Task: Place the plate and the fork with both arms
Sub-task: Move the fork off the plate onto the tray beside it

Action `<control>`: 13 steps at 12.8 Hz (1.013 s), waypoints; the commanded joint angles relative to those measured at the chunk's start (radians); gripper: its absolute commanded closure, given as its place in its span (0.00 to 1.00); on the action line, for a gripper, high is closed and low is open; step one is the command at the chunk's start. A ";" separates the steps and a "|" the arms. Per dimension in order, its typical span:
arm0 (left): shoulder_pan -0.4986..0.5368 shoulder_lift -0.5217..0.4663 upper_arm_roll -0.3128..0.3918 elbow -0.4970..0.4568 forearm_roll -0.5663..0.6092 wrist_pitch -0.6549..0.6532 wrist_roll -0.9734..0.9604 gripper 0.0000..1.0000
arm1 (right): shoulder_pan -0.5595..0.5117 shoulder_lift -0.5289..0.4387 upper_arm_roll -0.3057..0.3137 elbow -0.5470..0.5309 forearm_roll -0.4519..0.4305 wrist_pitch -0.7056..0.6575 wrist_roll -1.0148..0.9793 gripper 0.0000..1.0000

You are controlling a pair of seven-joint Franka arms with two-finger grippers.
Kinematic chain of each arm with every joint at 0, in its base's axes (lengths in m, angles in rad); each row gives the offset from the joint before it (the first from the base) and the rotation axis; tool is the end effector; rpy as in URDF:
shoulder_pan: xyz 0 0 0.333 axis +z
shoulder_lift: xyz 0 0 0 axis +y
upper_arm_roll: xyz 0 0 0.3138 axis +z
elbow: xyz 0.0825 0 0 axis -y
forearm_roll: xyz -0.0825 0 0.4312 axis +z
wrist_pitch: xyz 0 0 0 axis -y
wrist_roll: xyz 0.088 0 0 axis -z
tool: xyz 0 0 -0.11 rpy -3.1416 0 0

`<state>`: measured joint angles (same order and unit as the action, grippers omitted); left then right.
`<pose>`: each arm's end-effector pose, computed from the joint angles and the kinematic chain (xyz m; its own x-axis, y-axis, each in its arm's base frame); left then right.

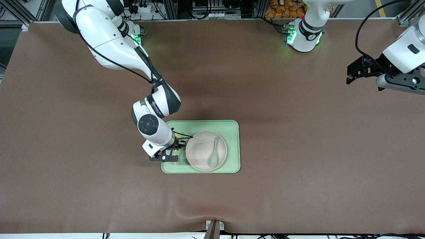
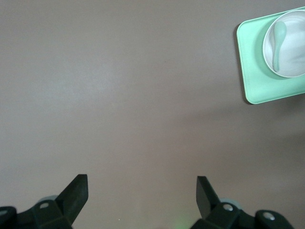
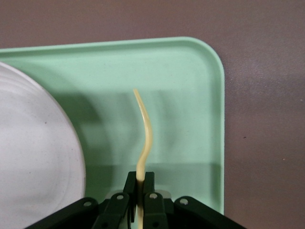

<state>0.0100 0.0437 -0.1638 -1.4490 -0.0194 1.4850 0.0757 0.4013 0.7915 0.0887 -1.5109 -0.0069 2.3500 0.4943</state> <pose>0.5994 -0.0929 0.6485 0.9734 -0.2290 -0.0051 -0.2288 -0.9731 0.0269 0.6667 0.3452 0.1643 0.9995 -0.0280 0.0163 -0.0267 -0.9969 -0.0745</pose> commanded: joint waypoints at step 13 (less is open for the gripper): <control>0.007 0.002 0.000 -0.007 0.018 0.037 -0.007 0.00 | -0.045 -0.100 -0.003 -0.003 -0.027 -0.119 -0.057 0.14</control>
<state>0.0119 0.0488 -0.1602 -1.4518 -0.0194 1.5110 0.0755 0.3864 0.7495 0.0767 -1.5163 -0.0199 2.3000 0.4639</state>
